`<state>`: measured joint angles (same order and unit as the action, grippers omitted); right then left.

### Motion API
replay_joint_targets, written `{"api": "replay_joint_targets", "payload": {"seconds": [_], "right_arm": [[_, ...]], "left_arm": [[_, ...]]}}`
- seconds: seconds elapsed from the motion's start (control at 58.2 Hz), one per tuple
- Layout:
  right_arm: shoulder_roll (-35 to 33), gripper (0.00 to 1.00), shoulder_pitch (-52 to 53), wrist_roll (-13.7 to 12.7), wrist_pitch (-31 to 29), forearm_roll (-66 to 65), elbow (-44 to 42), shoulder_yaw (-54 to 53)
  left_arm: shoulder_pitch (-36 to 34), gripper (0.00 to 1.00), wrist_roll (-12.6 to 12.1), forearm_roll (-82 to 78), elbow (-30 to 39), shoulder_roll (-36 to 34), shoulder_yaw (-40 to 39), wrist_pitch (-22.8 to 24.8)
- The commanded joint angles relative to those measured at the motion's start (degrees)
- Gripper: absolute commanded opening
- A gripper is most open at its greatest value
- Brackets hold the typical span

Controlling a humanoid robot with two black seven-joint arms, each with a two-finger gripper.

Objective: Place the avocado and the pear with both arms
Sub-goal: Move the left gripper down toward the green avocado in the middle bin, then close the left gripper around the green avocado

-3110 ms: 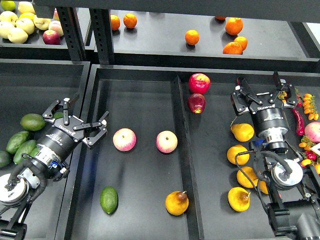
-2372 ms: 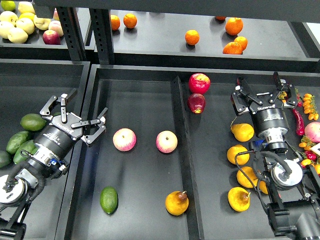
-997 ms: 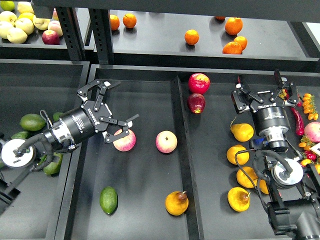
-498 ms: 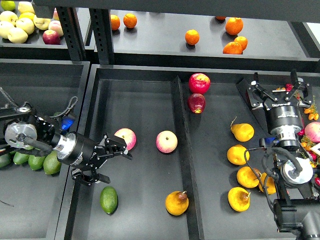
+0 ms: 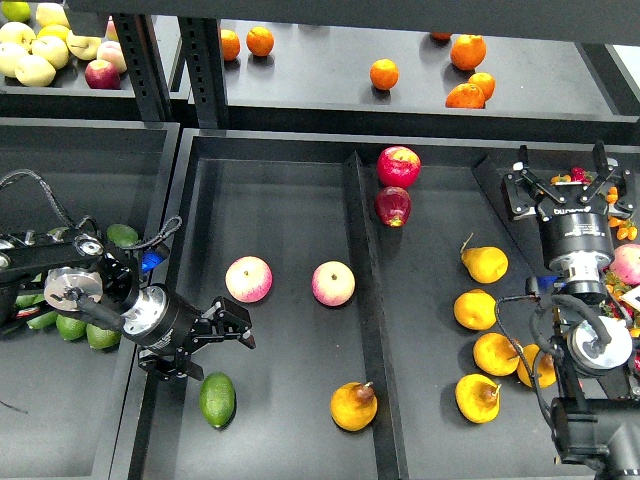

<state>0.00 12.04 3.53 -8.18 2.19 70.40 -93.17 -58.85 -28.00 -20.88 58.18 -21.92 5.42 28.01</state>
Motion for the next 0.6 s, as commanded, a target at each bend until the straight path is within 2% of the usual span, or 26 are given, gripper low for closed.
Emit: {"api": "replay_joint_targets", "payload": {"seconds": [0.0, 0.584], "right_arm": [[0.0, 0.99, 0.0, 0.0, 0.0, 0.0, 0.0, 0.0], [0.0, 0.99, -0.1, 0.0, -0.1, 0.1, 0.0, 0.0]], "left_arm": [[1.4, 0.98, 0.0, -2.9, -2.3, 1.4, 0.1, 0.0], [4.6, 0.98, 0.0, -7.0, -6.0, 5.0, 0.0, 0.0]]}}
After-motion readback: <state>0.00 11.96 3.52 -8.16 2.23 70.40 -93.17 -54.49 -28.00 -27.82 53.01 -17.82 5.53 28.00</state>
